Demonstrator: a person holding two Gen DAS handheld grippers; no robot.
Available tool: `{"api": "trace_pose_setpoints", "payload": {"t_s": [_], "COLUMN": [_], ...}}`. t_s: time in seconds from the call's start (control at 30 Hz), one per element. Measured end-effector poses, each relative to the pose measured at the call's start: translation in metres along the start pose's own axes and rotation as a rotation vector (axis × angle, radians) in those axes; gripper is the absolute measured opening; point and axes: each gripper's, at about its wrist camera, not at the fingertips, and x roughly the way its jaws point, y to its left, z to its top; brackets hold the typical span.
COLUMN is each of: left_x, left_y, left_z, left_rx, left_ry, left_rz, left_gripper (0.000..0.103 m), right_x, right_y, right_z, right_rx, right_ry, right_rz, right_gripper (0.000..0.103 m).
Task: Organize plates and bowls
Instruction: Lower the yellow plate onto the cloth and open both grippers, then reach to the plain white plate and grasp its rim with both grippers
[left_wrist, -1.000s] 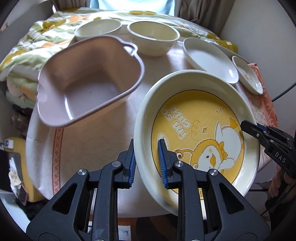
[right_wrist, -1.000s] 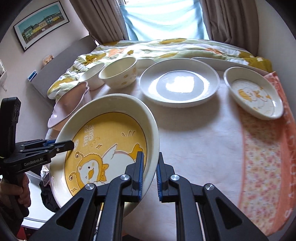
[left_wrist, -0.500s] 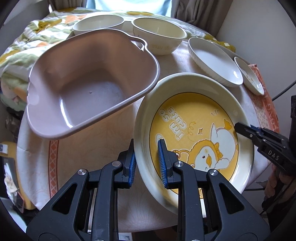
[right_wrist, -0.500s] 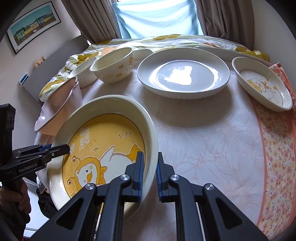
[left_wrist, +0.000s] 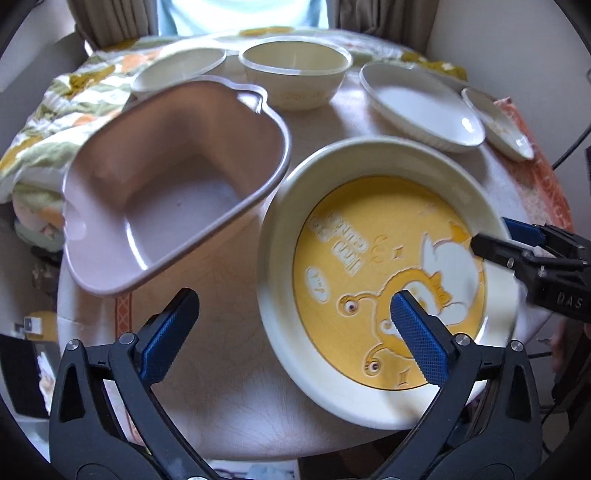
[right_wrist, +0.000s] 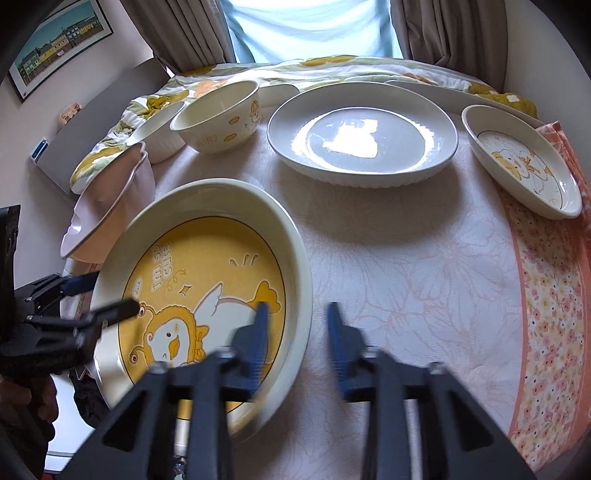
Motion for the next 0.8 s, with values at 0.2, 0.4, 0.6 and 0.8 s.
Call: {"api": "trace_pose_setpoints", "payload": {"t_s": [0.2,0.4,0.6,0.8], "left_x": [-0.007,-0.055,-0.108,-0.133], "left_y": [-0.007,-0.001,0.003,-0.017], "left_z": [-0.005,-0.004,0.027,0.065], "left_rx": [0.018,0.038,0.036,-0.008], "left_ry": [0.048,0.010,-0.123,-0.207], "left_rz": [0.002,0.035,0.012,-0.045], "left_gripper": [0.103,0.103,0.103,0.103], "right_x": [-0.012,-0.057,-0.120,-0.158], "right_y": [-0.003,0.009,0.017,-0.001], "right_z": [-0.002,0.007,0.029,0.069], "right_rx": [0.017,-0.039,-0.106,-0.104], "right_ry": [-0.019,-0.058,-0.200,-0.202], "right_rz": [-0.021,-0.049,-0.089,-0.127], "right_gripper": [0.098,0.098,0.102,0.102]}}
